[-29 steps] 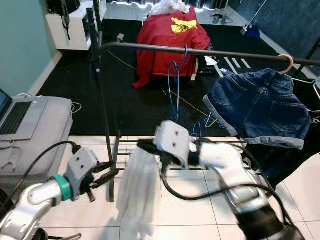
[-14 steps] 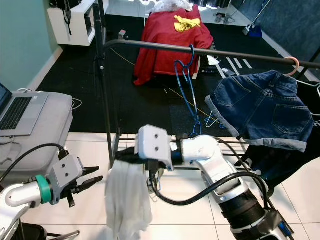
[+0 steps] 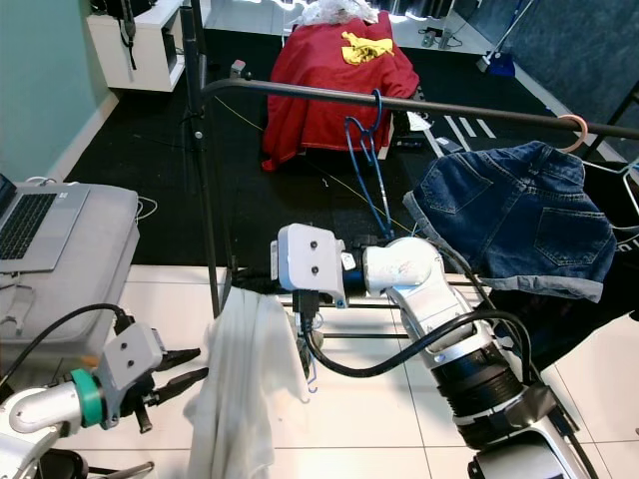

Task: Hang hanger

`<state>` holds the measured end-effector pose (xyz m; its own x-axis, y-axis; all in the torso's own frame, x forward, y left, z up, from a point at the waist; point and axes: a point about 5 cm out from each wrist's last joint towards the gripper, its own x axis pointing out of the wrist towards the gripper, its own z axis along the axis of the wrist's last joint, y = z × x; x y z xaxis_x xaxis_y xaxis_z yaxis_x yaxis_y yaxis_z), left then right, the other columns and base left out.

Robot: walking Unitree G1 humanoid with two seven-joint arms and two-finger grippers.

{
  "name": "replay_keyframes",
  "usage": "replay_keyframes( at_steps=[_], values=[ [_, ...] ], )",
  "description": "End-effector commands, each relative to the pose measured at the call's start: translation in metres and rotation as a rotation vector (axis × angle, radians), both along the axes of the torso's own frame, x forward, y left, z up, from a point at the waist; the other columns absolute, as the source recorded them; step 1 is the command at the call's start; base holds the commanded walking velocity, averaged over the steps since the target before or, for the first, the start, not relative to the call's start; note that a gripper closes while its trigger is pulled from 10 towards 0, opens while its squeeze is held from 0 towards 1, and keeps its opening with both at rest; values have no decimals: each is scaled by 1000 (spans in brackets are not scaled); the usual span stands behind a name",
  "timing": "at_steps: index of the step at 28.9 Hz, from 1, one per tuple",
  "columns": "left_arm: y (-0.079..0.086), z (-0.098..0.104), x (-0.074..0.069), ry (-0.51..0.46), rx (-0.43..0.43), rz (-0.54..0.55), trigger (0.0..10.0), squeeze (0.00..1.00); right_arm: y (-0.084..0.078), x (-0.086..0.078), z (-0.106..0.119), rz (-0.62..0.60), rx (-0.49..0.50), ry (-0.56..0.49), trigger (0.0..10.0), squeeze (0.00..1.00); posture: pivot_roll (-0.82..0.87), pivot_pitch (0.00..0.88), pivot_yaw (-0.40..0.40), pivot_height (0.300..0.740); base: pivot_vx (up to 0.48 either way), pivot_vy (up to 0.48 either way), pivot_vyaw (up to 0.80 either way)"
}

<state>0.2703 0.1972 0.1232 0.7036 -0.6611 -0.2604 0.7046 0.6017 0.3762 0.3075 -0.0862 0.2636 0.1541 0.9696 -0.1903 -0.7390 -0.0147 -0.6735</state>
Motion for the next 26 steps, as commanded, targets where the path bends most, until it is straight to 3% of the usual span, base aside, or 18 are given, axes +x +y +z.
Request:
replay_keyframes(
  at_steps=[1,5,8,9,12,15,18,20,24,25,26],
  values=[
    [0,-2,-3,26,-4,-13,10000,0,2,-3,5,32,-5,-29,10000,0,-89,109,-16,740,0,0,0],
    [-2,9,-8,88,-120,-59,10000,0,7,-11,3,107,-67,-52,10000,0,-86,114,-23,740,0,0,0],
    [-10,13,-14,103,-140,-134,10000,0,9,-12,4,131,-77,-65,10000,0,-77,116,-27,740,0,0,0],
    [-19,14,-10,80,-154,-131,10000,0,12,-11,11,139,-56,-77,10000,0,-81,117,-21,740,0,0,0],
    [-26,14,-6,58,-161,-123,10000,0,15,-10,16,143,-37,-86,10000,0,-82,117,-20,740,0,0,0],
    [-51,9,1,38,-174,-150,10000,0,23,-12,31,172,23,-104,10000,0,-87,117,-19,740,0,0,0],
    [-57,8,3,29,-176,-157,10000,0,24,-13,34,179,34,-108,10000,0,-91,116,-19,740,0,0,0],
    [-65,8,14,-16,-185,-94,10000,0,26,-15,39,189,55,-111,10000,0,-93,115,-16,740,0,0,0],
    [-67,9,20,-38,-199,-51,9765,0,25,-16,42,191,69,-112,10000,0,-96,116,-16,740,0,0,0],
    [-63,11,21,-43,-202,-31,0,0,24,-15,43,185,70,-111,10000,0,-98,118,-15,740,0,0,0],
    [-55,11,21,-56,-180,-8,0,0,20,-14,43,173,70,-108,10000,0,-97,119,-16,740,0,0,0]
  ],
)
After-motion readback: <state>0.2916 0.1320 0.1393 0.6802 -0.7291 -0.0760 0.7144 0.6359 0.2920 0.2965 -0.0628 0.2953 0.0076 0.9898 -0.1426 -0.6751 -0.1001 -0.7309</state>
